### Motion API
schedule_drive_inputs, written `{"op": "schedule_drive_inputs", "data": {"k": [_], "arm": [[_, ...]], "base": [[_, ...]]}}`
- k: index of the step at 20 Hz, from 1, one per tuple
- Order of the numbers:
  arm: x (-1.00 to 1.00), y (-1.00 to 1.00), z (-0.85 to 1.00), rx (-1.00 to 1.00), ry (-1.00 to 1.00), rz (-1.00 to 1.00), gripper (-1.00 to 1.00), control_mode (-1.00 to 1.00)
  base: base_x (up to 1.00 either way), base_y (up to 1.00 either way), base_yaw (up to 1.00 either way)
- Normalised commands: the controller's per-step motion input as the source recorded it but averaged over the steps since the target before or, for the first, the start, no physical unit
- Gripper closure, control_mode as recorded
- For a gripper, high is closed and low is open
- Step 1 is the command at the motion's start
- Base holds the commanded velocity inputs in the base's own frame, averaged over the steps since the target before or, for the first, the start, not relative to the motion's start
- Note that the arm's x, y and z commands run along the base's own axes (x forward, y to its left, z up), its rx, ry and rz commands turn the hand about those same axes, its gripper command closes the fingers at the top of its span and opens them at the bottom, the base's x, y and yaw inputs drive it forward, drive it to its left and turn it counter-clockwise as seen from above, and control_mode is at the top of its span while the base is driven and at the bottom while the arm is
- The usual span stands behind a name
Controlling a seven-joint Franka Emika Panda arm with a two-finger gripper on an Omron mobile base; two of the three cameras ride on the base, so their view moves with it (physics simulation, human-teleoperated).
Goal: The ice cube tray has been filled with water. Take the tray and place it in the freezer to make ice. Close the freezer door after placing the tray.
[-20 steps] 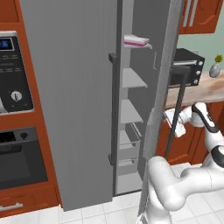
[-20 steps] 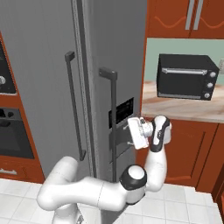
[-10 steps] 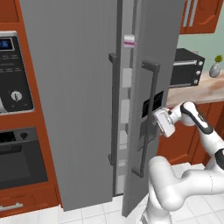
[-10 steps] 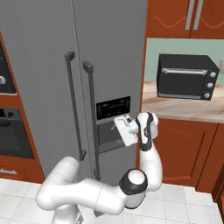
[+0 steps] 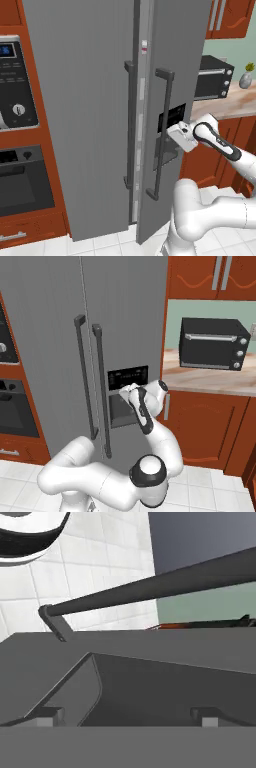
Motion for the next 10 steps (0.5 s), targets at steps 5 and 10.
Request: {"op": "schedule_drive_inputs", "data": {"k": [5, 10], "arm": [[0.68, 0.35, -0.02, -0.33, -0.31, -0.63, -1.00, -1.00], [1.00, 0.21, -0.13, -0.28, -0.25, -0.58, -1.00, -1.00]], "base": [[0.00, 0.00, 0.00], [0.00, 0.00, 0.00]]}}
